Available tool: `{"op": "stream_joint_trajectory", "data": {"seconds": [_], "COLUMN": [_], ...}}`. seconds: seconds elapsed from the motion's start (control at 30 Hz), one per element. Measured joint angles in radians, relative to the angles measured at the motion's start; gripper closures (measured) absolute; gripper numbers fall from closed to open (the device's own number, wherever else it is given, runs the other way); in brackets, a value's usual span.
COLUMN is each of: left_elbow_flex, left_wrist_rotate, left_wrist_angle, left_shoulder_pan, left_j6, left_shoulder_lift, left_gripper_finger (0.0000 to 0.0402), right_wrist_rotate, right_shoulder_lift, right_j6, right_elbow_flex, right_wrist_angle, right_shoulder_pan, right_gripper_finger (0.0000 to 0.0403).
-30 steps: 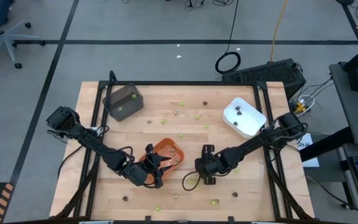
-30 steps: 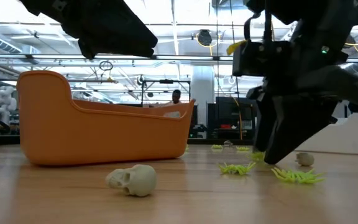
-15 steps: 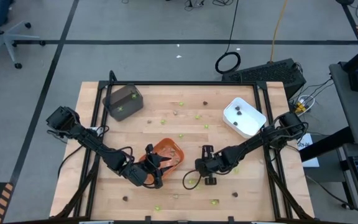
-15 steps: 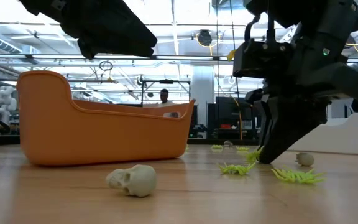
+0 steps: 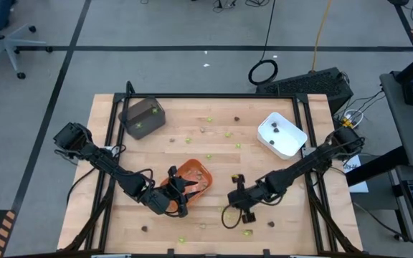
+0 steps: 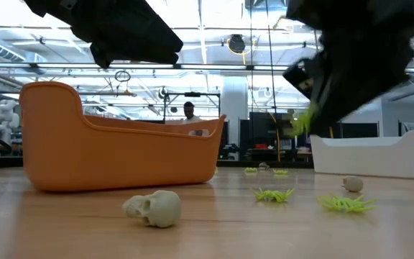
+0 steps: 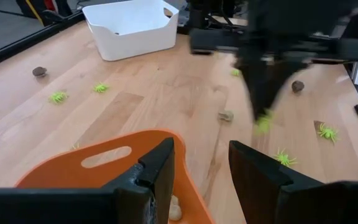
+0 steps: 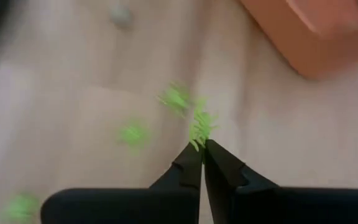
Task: Sort Halloween decoration
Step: Put the green spider toy into the black bin
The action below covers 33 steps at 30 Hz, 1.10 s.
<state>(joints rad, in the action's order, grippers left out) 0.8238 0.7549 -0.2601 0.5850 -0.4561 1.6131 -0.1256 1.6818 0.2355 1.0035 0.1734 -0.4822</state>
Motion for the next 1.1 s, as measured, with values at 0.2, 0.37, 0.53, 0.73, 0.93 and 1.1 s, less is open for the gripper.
{"op": "stream_joint_trajectory", "data": {"seconds": [0.2,0.37,0.53,0.73,0.93,1.1], "left_elbow_flex": [0.000,0.000,0.000,0.000,0.000,0.000], "left_wrist_rotate": [-0.003,-0.044,-0.077,-0.106,-0.108,-0.108], "left_wrist_angle": [-0.034,-0.135,-0.248,-0.261,-0.354,-0.430], "left_shoulder_pan": [0.004,0.032,0.085,0.125,0.142,0.129], "left_j6": [0.014,0.167,0.340,0.358,0.363,0.365], "left_shoulder_lift": [0.001,0.002,0.002,0.013,0.079,0.127], "left_gripper_finger": [0.0250,0.0250,0.0250,0.0250,0.0249,0.0214], "right_wrist_rotate": [0.000,-0.003,-0.070,-0.088,-0.090,-0.090], "right_shoulder_lift": [0.040,0.068,0.074,0.073,0.073,0.073], "right_j6": [-0.059,-0.025,-0.011,-0.032,-0.038,-0.038], "right_elbow_flex": [0.001,0.000,0.000,0.001,0.002,0.002], "right_wrist_angle": [-0.266,-0.428,-0.481,-0.563,-0.582,-0.581], "right_shoulder_pan": [-0.056,-0.062,-0.063,-0.056,-0.054,-0.054], "right_gripper_finger": [0.0403,0.0403,0.0403,0.0403,0.0403,0.0403]}}
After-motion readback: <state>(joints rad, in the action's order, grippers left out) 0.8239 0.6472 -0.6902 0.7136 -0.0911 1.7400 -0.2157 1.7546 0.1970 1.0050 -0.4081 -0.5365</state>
